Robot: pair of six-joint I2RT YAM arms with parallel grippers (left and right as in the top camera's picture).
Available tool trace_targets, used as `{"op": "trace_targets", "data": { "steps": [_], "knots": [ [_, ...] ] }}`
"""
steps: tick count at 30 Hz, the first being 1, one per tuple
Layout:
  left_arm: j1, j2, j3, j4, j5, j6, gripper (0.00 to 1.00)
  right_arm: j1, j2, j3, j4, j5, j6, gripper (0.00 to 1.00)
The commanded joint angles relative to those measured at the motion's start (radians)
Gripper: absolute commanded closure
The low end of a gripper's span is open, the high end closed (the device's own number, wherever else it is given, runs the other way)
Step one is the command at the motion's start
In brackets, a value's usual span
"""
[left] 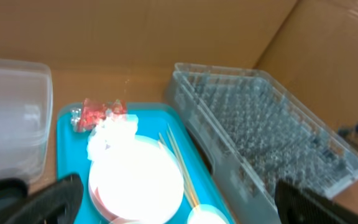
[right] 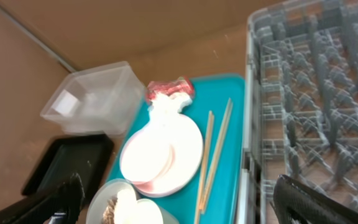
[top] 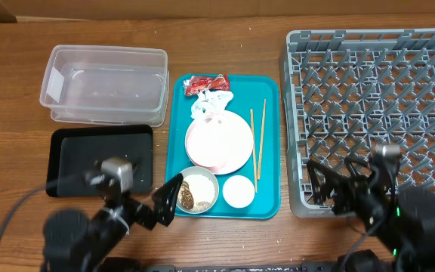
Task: Sort waste into correct bins and load items into the dishwasher
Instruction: 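Move the left gripper to the small rice bowl and grasp its rim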
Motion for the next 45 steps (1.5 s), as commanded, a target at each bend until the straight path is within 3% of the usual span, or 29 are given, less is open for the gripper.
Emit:
{"op": "trace_targets", "data": {
  "steps": [1,6,11,14,17,20,24,31,37,39,43,45],
  "knots": [
    [-0.003,0.203,0.191,-0.137,0.013,0.093,0.00,0.005,0.178,0.168,-0.063,0.027,-0.051,0.00],
    [-0.003,0.446,0.438,-0.314,0.091,0.107,0.00,0.005,0.380,0.356,-0.140,-0.029,-0.049,0.00],
    [-0.006,0.568,0.486,-0.349,0.243,0.094,0.00,0.005,0.473,0.393,-0.173,-0.134,-0.048,0.00],
    [-0.044,0.636,0.479,-0.459,0.071,0.041,0.02,0.005,0.506,0.393,-0.187,-0.134,-0.046,0.00],
    [-0.138,0.703,0.462,-0.612,-0.273,-0.050,0.15,0.005,0.527,0.393,-0.201,-0.133,-0.047,0.00],
    [-0.240,0.737,0.404,-0.651,-0.429,-0.128,0.16,0.005,0.536,0.393,-0.206,-0.130,-0.047,0.00],
    [-0.297,0.743,0.256,-0.559,-0.463,-0.173,0.15,0.005,0.537,0.393,-0.211,-0.126,-0.050,0.00],
    [-0.280,0.773,0.012,-0.253,-0.502,-0.173,0.17,0.005,0.537,0.393,-0.219,-0.126,-0.050,0.00],
    [-0.280,0.882,-0.015,-0.092,-0.507,-0.176,0.42,0.005,0.537,0.393,-0.219,-0.126,-0.050,0.00],
    [-0.280,0.929,-0.015,-0.063,-0.519,-0.176,0.54,0.005,0.537,0.393,-0.221,-0.127,-0.050,0.00],
    [-0.280,1.028,-0.015,-0.031,-0.521,-0.177,0.63,0.005,0.537,0.393,-0.227,-0.126,-0.050,0.00],
    [-0.280,1.068,-0.015,-0.030,-0.520,-0.176,0.74,0.005,0.537,0.393,-0.228,-0.126,-0.050,0.00]
  ]
}}
